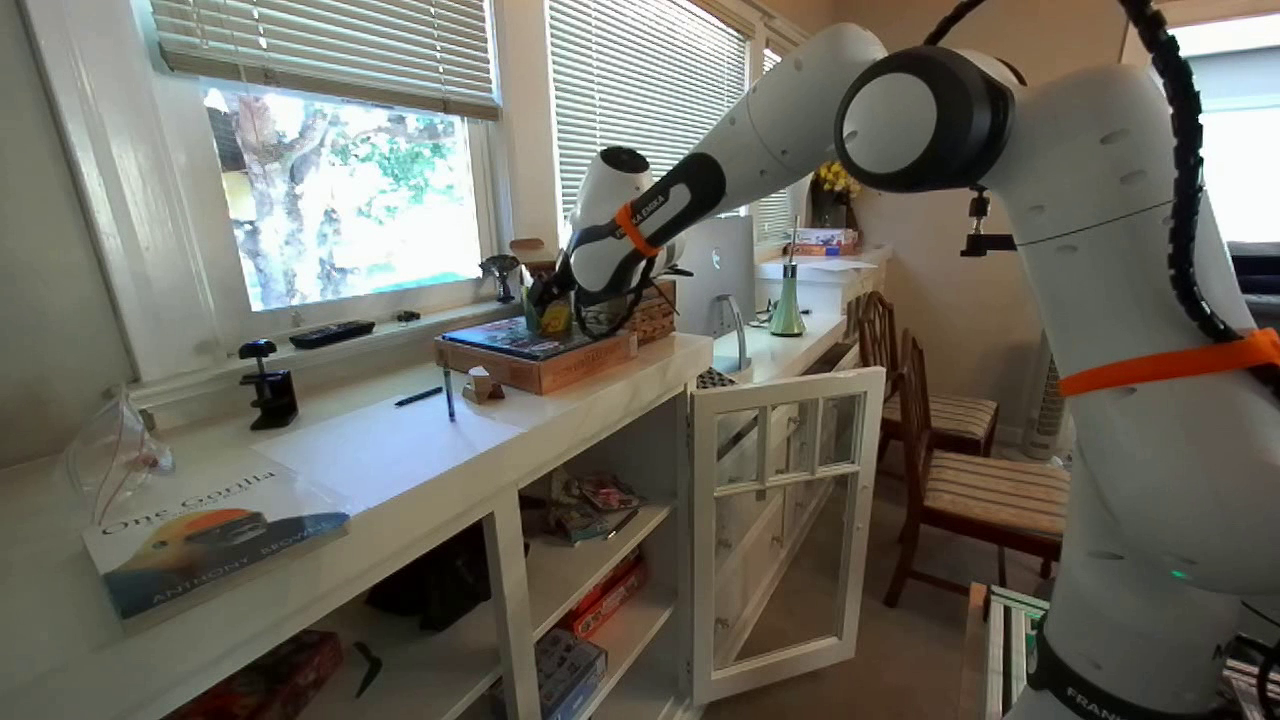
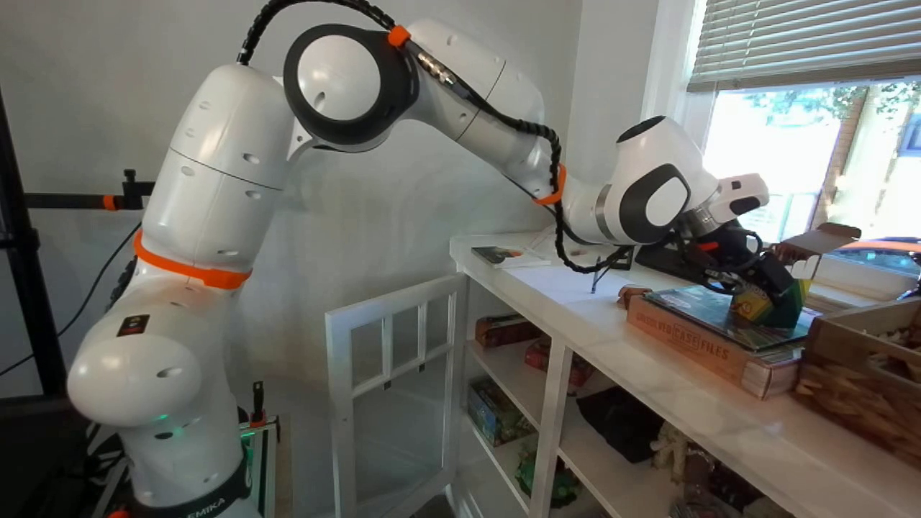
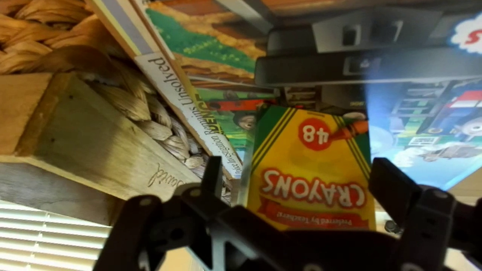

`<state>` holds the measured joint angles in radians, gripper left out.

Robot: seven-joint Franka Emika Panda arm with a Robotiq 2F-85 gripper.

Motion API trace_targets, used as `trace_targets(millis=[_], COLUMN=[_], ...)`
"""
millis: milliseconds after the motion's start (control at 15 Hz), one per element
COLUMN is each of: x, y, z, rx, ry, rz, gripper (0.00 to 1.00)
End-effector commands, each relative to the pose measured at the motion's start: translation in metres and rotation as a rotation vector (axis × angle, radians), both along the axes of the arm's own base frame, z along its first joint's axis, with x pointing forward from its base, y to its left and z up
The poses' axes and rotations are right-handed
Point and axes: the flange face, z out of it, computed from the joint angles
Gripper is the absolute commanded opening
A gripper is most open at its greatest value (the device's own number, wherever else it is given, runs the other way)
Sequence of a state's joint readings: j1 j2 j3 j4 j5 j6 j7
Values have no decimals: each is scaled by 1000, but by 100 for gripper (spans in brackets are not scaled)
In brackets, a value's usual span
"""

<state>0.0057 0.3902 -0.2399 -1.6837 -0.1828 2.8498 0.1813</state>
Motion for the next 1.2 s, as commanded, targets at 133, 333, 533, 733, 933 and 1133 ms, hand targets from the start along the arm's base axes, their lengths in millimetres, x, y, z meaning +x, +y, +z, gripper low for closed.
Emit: trace_targets(millis=[133, 333, 533, 733, 933, 1133], x=[7, 8, 7, 4, -2, -10], y=[3, 6, 12, 15, 14, 10], z=[-4, -7, -6, 12, 30, 50], rx=[-22, -34, -29, -28, -22, -25], ry=[-47, -56, -48, -34, 7, 77], rz=[-36, -54, -59, -55, -46, -8], gripper=[100, 100, 100, 100, 100, 100])
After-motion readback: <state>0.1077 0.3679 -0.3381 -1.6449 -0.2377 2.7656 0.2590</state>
